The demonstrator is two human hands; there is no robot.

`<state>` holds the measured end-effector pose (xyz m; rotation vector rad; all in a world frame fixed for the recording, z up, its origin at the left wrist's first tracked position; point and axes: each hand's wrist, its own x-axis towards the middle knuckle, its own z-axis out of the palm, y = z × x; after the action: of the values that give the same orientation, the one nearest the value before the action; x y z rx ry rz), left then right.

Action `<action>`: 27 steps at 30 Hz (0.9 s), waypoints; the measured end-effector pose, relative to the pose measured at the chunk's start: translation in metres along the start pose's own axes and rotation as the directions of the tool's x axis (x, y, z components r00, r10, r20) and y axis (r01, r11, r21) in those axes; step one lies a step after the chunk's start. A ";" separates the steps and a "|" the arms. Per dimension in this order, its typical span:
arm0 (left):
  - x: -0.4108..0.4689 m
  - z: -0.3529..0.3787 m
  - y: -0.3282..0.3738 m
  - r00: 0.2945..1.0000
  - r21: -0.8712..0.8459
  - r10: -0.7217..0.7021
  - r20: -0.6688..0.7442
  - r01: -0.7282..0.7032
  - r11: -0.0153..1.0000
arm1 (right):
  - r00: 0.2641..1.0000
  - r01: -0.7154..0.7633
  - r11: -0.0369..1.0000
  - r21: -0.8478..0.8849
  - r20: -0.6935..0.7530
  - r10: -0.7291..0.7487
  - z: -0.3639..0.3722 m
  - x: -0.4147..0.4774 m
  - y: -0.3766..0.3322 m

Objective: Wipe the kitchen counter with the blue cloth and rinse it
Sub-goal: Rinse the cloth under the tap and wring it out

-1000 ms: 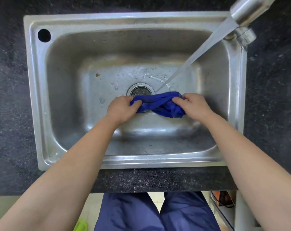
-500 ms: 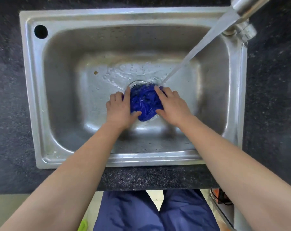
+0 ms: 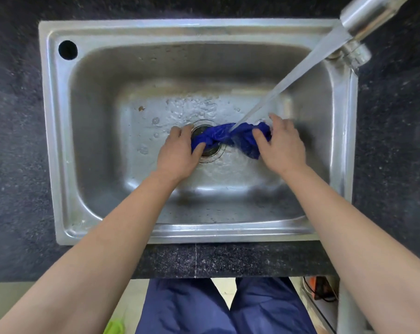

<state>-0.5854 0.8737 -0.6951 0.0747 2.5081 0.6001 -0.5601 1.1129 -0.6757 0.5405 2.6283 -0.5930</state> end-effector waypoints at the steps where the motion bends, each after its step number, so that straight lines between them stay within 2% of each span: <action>1: -0.001 0.005 -0.003 1.000 0.037 -0.007 0.024 0.006 0.999 | 0.998 0.056 0.998 -0.032 0.044 -0.055 0.004 -0.002 0.001; 5: -0.006 0.026 -0.002 0.996 0.119 0.043 0.079 -0.052 0.992 | 0.927 0.281 0.941 -0.190 0.308 -0.215 0.032 -0.011 -0.003; 7: -0.006 0.032 0.005 0.995 0.100 0.053 0.088 -0.062 0.993 | 0.918 0.329 0.919 -0.218 0.301 -0.257 0.048 -0.014 -0.002; 9: 0.000 0.033 0.011 0.992 0.032 0.007 0.123 -0.011 0.999 | 0.921 0.342 0.924 -0.168 0.258 -0.294 0.055 -0.016 -0.003; 12: 0.013 0.032 0.015 0.974 0.062 -0.055 0.219 0.042 0.997 | 0.933 0.246 0.969 0.006 0.269 -0.238 0.047 -0.011 -0.010; 15: 0.020 0.024 0.019 0.988 0.051 0.004 0.156 -0.012 0.999 | 0.945 0.101 0.994 0.043 0.309 -0.109 0.024 -0.008 -0.019; 17: 0.018 0.014 0.025 0.994 -0.068 0.033 0.107 -0.026 0.997 | 0.973 -0.009 0.990 0.139 0.229 -0.023 0.009 -0.011 -0.022; 19: 0.014 0.010 0.030 0.995 -0.272 -0.001 0.102 0.029 0.962 | 0.991 -0.113 0.951 0.288 0.104 0.086 -0.001 -0.013 -0.025; 21: 0.009 0.010 0.030 0.991 -0.397 -0.019 0.134 0.071 0.915 | 0.990 -0.118 0.921 0.372 -0.031 0.140 -0.002 -0.017 -0.025; 22: 0.006 0.011 0.028 0.990 -0.381 0.000 0.142 0.055 0.923 | 0.989 -0.060 0.932 0.358 -0.102 0.103 -0.001 -0.019 -0.024; 24: 0.001 0.014 0.019 0.993 -0.224 -0.005 0.121 0.032 0.974 | 0.983 0.091 0.965 0.247 -0.178 -0.047 0.008 -0.020 -0.021; 25: -0.002 0.015 0.014 0.997 -0.160 -0.033 0.071 0.044 0.986 | 0.981 0.147 0.973 0.181 -0.156 -0.119 0.013 -0.018 -0.022; 27: -0.007 0.015 0.004 0.997 -0.084 -0.073 -0.036 0.069 0.994 | 0.983 0.181 0.983 -0.006 0.022 -0.181 0.023 -0.013 -0.028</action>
<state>-0.5720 0.8817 -0.7013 -0.0573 2.5088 0.6813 -0.5545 1.0750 -0.6801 0.2920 2.6766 -0.6387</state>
